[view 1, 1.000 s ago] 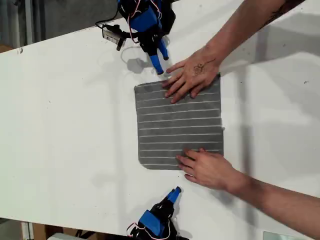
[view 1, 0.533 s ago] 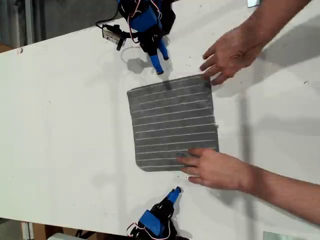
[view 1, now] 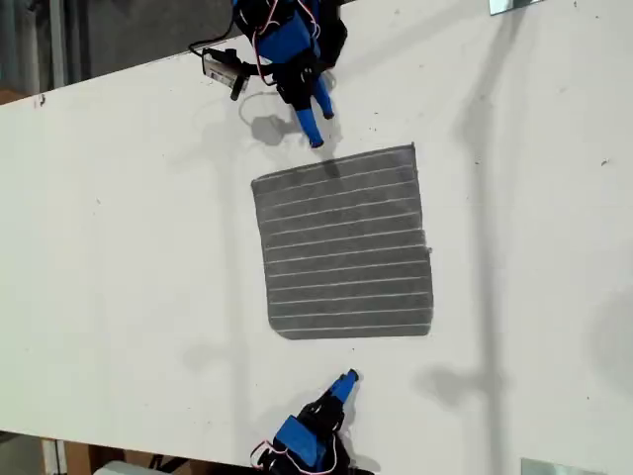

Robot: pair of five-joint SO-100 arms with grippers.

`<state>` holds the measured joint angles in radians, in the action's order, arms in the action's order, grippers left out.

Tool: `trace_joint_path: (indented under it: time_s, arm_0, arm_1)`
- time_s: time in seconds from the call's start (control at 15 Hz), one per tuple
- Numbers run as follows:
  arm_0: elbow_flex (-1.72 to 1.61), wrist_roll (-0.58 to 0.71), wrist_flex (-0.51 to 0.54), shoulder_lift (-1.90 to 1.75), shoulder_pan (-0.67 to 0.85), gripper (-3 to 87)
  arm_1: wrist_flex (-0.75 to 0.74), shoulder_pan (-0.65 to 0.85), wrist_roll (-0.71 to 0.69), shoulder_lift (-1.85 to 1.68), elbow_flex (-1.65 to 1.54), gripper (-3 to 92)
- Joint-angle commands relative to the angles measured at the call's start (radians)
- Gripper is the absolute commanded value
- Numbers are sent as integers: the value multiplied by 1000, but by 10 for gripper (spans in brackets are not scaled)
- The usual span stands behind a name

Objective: Grasp corners of a square towel and fold twice.

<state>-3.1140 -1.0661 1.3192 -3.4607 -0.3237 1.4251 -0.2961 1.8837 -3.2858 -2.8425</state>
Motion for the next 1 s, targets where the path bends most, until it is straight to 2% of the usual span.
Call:
trace_joint_path:
  time_s: [0.0,0.6,0.73,0.8,0.87,0.93]
  arm_0:
    - [-5,6,-12,-5,-6,141]
    - [-5,14,-14,-5,-5,140]
    - [-5,-5,-12,-6,31,140]
    - [-6,-284,-23,-6,72,141]
    - [-6,-627,-14,-5,72,142]
    - [-6,-623,-14,-5,64,142]
  arm_1:
    - [9,9,-11,-2,8,370]
    - [9,9,-11,-2,8,370]
    - [9,51,-11,-2,8,368]
    - [9,69,-11,-2,8,368]
    - [9,83,-11,-2,8,368]
    - [9,92,-11,-2,8,403]
